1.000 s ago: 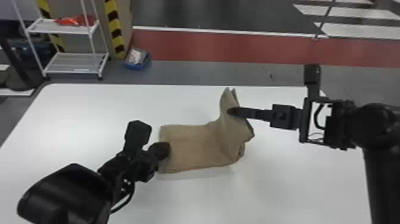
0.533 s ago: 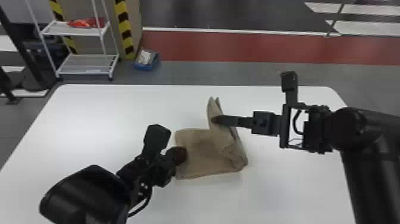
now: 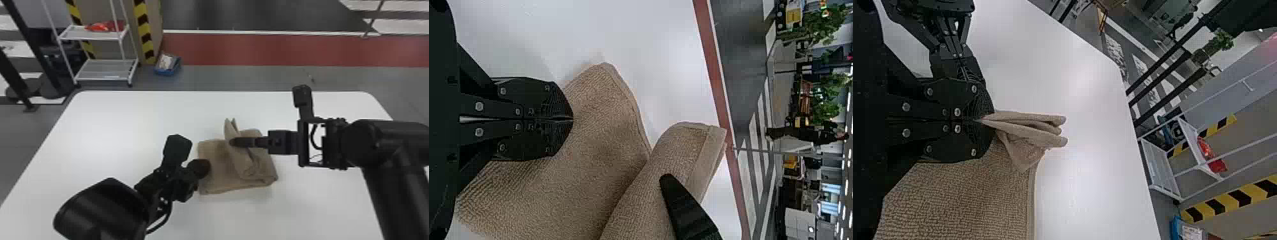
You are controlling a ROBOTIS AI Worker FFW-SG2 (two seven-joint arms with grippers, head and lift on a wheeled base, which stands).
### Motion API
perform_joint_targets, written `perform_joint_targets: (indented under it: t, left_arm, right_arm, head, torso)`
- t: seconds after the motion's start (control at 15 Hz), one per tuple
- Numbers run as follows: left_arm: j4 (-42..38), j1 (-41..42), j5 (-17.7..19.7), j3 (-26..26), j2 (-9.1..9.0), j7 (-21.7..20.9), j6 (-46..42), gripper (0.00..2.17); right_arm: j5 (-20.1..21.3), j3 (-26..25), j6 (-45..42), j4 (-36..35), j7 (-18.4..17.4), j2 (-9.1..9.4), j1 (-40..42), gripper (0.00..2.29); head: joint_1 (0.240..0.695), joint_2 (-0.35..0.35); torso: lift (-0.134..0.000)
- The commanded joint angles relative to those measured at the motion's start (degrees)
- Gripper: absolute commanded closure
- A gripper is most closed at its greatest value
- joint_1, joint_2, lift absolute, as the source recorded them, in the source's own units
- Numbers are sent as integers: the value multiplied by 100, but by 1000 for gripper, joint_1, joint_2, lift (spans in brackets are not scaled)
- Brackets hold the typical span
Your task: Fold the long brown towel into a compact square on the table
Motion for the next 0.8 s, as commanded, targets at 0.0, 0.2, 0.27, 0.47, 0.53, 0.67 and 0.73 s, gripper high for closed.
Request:
perform_joint_targets:
  t: [0.0, 0.2, 0.27, 0.47, 0.53, 0.67, 0.73]
  left_arm:
    - [-36, 22, 0, -17, 0, -2, -1, 1912]
    - [-54, 22, 17, -26, 0, -11, -1, 1912]
    - [-54, 31, 17, -26, 0, -2, -1, 1916]
    - [-54, 66, 17, -26, 0, -11, 17, 1912]
    - [-54, 66, 17, -17, 0, -11, 17, 1912]
    - [-89, 75, 17, -9, 0, -28, 17, 1916]
    - [-89, 75, 17, 0, 0, -28, -1, 1912]
  right_arm:
    - [12, 134, 5, 35, -5, 1, -23, 1291]
    - [-41, 274, -434, 193, -5, 37, 30, 1291]
    - [-14, 292, -452, 193, -5, 54, 30, 1291]
    - [-32, 345, -469, 210, -93, 63, 56, 1183]
    - [-41, 371, -452, 219, -146, 63, 65, 900]
    - [-67, 371, -592, 219, -172, 80, 144, 147]
    - [-120, 362, -803, 210, -172, 72, 197, 2]
  head:
    - [695, -11]
    - [695, -3]
    - [695, -1]
    - [695, 10]
    - [695, 11]
    - [695, 14]
    - [695, 15]
  torso:
    - [-124]
    - [-124]
    - [-124]
    - [-124]
    - [-124]
    - [-124]
    - [-124]
